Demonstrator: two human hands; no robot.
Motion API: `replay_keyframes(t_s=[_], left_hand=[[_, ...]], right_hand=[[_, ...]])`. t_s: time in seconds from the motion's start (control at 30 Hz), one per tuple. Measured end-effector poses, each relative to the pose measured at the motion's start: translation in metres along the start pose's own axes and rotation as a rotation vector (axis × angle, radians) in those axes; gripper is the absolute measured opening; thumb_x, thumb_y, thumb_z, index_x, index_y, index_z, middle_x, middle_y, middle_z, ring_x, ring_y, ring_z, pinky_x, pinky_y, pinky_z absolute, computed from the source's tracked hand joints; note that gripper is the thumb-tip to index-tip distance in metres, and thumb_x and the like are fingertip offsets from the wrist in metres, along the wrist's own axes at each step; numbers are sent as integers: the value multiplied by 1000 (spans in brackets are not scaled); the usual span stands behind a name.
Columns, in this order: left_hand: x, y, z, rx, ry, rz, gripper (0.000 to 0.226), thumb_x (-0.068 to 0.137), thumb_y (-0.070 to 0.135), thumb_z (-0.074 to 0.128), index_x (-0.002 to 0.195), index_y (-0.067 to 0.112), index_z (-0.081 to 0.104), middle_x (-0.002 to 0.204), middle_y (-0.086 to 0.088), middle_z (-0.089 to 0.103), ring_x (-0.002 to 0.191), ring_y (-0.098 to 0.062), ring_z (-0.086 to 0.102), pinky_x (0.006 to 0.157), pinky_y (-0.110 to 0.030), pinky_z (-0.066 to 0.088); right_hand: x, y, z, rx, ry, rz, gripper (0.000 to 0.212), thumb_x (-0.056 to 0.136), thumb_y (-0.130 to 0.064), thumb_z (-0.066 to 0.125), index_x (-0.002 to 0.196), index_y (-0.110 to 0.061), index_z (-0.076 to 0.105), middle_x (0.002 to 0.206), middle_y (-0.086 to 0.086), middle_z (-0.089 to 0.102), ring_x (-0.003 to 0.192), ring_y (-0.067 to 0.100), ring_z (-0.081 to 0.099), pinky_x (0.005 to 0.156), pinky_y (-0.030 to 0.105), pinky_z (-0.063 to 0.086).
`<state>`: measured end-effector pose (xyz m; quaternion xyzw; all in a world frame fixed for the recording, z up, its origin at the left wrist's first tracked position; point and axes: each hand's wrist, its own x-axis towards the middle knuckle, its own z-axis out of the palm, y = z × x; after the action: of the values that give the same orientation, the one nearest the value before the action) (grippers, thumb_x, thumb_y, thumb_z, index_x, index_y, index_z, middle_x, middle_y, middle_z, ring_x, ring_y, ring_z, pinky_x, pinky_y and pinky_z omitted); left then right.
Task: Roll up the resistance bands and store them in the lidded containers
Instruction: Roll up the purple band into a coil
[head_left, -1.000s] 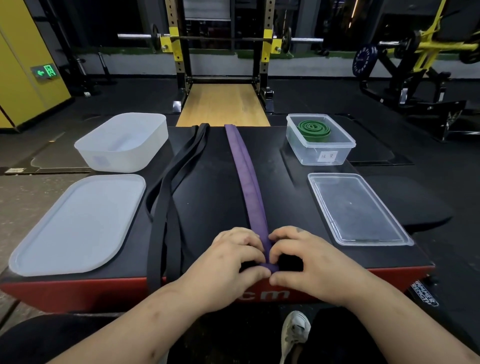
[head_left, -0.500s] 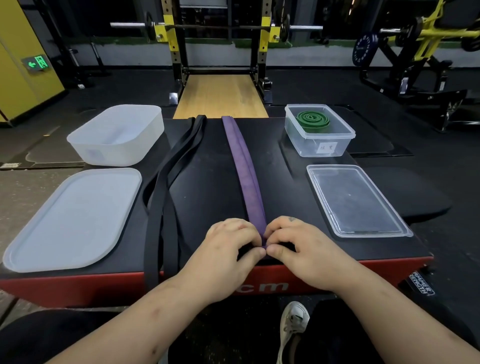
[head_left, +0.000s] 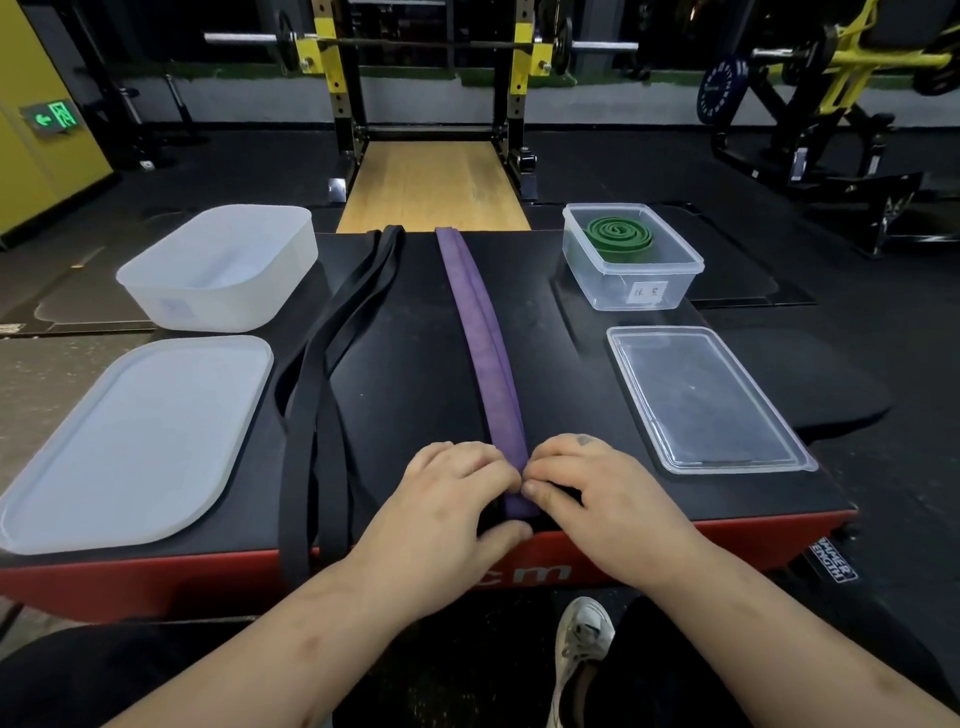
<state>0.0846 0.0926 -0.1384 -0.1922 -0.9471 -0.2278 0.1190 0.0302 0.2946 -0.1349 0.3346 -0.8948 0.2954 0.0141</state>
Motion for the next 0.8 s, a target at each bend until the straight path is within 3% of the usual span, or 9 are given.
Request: replay_keyframes(t_s=[0.1, 0.2, 0.27, 0.4, 0.5, 0.57, 0.7, 0.8], left_hand=[[1, -3, 0, -18, 18, 10, 32, 90, 54, 54, 108, 31, 69, 119, 20, 60, 131, 3, 41, 116, -26, 23], [3, -5, 1, -60, 38, -21, 38, 92, 57, 52, 112, 31, 71, 122, 22, 59, 135, 5, 36, 115, -14, 13], [5, -7, 3, -74, 37, -40, 36, 94, 57, 53, 111, 31, 72, 120, 23, 59, 133, 7, 35, 113, -12, 12], [6, -6, 1, -87, 66, -66, 41, 94, 60, 48, 108, 31, 72, 114, 23, 61, 125, 5, 43, 111, -17, 26], [-1, -3, -3, -79, 32, -65, 34, 93, 51, 62, 121, 32, 64, 120, 21, 61, 121, 6, 42, 106, -4, 17], [-4, -3, -4, -53, 31, -45, 33, 90, 46, 65, 119, 30, 65, 119, 18, 64, 121, 4, 44, 107, -4, 16], [-2, -6, -1, -63, 37, -46, 31, 94, 44, 60, 120, 30, 70, 123, 19, 63, 134, 4, 40, 114, -11, 15], [1, -6, 0, -45, 48, -47, 37, 95, 46, 54, 120, 27, 72, 124, 19, 60, 136, 1, 37, 113, -8, 11]], right_hand=[[-1, 2, -7, -12, -60, -13, 15, 97, -40, 65, 108, -35, 74, 112, -24, 60, 112, -1, 53, 97, 16, 40], [-3, 7, -12, -51, -168, -6, 37, 88, -50, 74, 123, -39, 68, 122, -28, 55, 120, -3, 49, 103, 15, 37], [-2, 7, -8, -34, -114, 5, 31, 88, -43, 76, 119, -38, 71, 119, -28, 55, 117, -2, 50, 102, 17, 38], [1, 6, -3, 43, -59, 31, 14, 95, -37, 71, 108, -34, 76, 113, -27, 57, 111, 1, 55, 98, 16, 38], [3, 7, -2, 70, -70, 56, 12, 98, -38, 67, 106, -37, 76, 114, -29, 56, 110, 2, 55, 97, 18, 38], [4, 7, 1, 92, -79, 61, 11, 99, -38, 66, 103, -38, 76, 112, -29, 57, 112, 2, 54, 98, 20, 37], [1, 6, 0, 100, -46, 57, 16, 96, -40, 70, 111, -40, 74, 113, -29, 57, 114, -1, 55, 100, 19, 41], [-4, 4, -4, 89, 11, 50, 28, 93, -37, 73, 118, -45, 64, 117, -29, 56, 113, -4, 55, 96, 15, 42]])
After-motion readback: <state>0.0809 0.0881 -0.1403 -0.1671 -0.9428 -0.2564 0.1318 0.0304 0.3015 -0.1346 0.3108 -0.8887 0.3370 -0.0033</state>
